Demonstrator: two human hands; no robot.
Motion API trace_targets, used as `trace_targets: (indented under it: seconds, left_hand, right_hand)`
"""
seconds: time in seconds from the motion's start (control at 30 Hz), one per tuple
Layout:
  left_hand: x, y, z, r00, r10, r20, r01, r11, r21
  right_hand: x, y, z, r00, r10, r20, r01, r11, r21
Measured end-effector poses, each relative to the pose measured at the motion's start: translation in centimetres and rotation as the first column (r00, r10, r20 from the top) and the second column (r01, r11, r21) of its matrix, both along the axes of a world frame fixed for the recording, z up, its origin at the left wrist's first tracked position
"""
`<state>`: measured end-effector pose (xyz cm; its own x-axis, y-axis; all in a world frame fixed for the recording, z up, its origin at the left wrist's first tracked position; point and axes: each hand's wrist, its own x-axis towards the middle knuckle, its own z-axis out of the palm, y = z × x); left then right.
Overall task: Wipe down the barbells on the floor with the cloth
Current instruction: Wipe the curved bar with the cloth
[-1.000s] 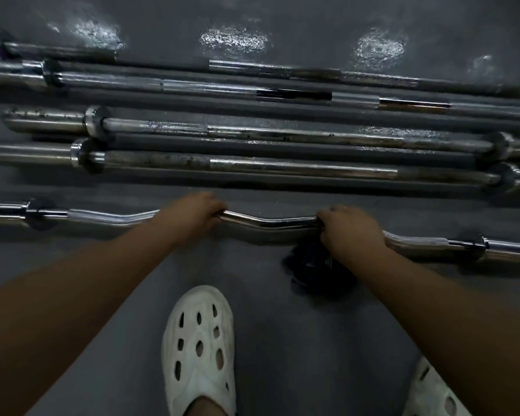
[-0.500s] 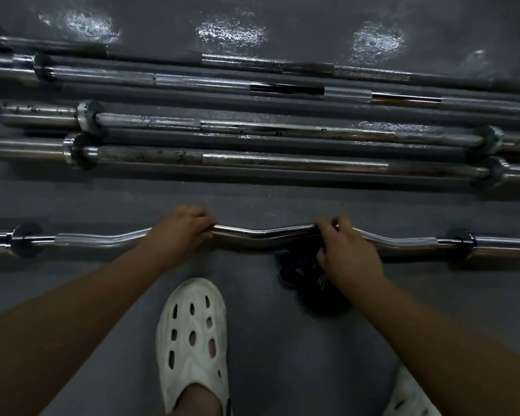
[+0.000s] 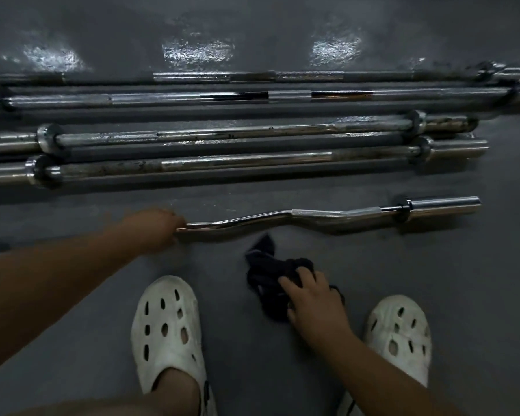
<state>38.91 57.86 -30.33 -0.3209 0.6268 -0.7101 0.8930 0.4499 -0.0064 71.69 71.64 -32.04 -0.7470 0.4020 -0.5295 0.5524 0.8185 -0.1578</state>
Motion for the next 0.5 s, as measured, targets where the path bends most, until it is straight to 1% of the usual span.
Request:
trace_targets:
  seconds: [0.03, 0.1, 0.13, 0.2, 0.27, 0.33, 0.37, 0.4, 0.47, 0.5]
  left_hand:
    - [0.2, 1.0, 1.1, 0.998, -0.059, 0.03, 0.061, 0.995, -0.072]
    - [0.8, 3.4, 4.0, 0.972, -0.221, 0.084, 0.231, 0.963, -0.138]
    - [1.2, 4.8, 5.5, 0.949, -0.303, 0.087, 0.312, 0.942, -0.124]
    - [2.5, 8.0, 7.4, 0.906, -0.42, 0.06, 0.422, 0.906, -0.038]
    - [4.4, 11.2, 6.9, 0.905, -0.423, 0.041, 0.42, 0.905, 0.065]
    - [6.8, 14.7, 4.4, 0.936, -0.346, 0.057, 0.331, 0.925, 0.187]
    - [8.2, 16.3, 2.9, 0.953, -0.296, 0.07, 0.269, 0.928, 0.258]
    - [9.6, 17.5, 1.2, 0.971, -0.223, 0.089, 0.184, 0.929, 0.322]
    - [12.2, 18.6, -1.8, 0.99, -0.057, 0.132, 0.004, 0.929, 0.37]
    - [13.5, 18.4, -3.5, 0.992, -0.012, 0.128, -0.037, 0.928, 0.371]
  right_hand:
    - [0.0, 0.9, 0.1, 0.996, -0.049, -0.076, 0.048, 0.999, -0.007]
    - [0.1, 2.9, 0.4, 0.944, -0.241, -0.226, 0.238, 0.97, -0.038]
    - [0.0, 4.3, 0.7, 0.896, -0.338, -0.289, 0.336, 0.94, -0.059]
    - [-0.6, 7.6, 1.7, 0.758, -0.508, -0.409, 0.5, 0.855, -0.137]
    - [-1.4, 11.6, 3.6, 0.618, -0.621, -0.482, 0.601, 0.768, -0.22]
    - [-1.7, 15.8, 5.0, 0.54, -0.653, -0.53, 0.671, 0.715, -0.198]
    - [-1.6, 17.7, 5.2, 0.536, -0.656, -0.531, 0.696, 0.7, -0.161]
    - [-1.5, 19.3, 4.8, 0.564, -0.657, -0.499, 0.704, 0.699, -0.125]
    - [-0.9, 20.9, 3.1, 0.683, -0.631, -0.369, 0.663, 0.747, -0.051]
    - [-0.6, 20.9, 1.8, 0.729, -0.607, -0.314, 0.635, 0.773, -0.02]
